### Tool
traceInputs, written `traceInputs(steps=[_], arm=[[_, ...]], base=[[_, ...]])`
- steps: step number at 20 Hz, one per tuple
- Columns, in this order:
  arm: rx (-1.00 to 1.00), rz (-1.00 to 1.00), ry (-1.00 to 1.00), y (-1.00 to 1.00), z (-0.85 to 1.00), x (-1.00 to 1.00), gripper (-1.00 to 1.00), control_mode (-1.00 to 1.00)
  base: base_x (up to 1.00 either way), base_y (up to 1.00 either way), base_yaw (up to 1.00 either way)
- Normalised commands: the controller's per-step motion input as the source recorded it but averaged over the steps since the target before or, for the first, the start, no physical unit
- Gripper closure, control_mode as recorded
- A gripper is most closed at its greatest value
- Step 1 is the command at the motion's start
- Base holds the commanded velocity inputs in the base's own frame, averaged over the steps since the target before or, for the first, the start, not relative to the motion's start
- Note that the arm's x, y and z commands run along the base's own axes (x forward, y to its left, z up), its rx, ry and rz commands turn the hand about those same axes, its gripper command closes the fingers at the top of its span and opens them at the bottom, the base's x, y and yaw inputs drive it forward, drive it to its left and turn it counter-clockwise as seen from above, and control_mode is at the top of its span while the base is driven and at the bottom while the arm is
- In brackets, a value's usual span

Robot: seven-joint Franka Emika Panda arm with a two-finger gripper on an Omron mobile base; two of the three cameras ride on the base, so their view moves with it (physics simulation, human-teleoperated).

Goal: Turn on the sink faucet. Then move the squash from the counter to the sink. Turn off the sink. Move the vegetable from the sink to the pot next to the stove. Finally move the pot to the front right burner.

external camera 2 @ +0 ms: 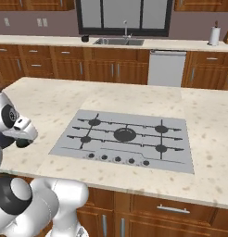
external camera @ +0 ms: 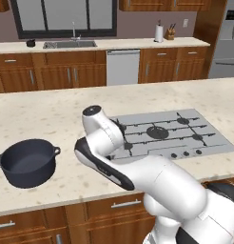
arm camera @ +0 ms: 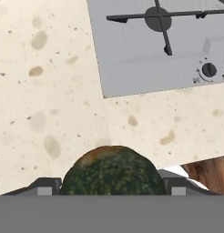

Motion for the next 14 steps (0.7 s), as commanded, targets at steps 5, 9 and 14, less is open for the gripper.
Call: traceInputs(steps=[5, 9, 14], arm=[[0.0, 0.01, -0.07, 0.61, 0.15, 0.33, 1.0, -1.0], [0.0, 0.08, -0.03, 0.39, 0.33, 0.24, 1.0, -1.0], [0.0, 0.15, 0.01, 0.34, 0.3, 0.16, 1.0, -1.0]], base=[[0.0, 0.0, 0.0], [0.0, 0.0, 0.0], [0.0, 0.0, 0.0]])
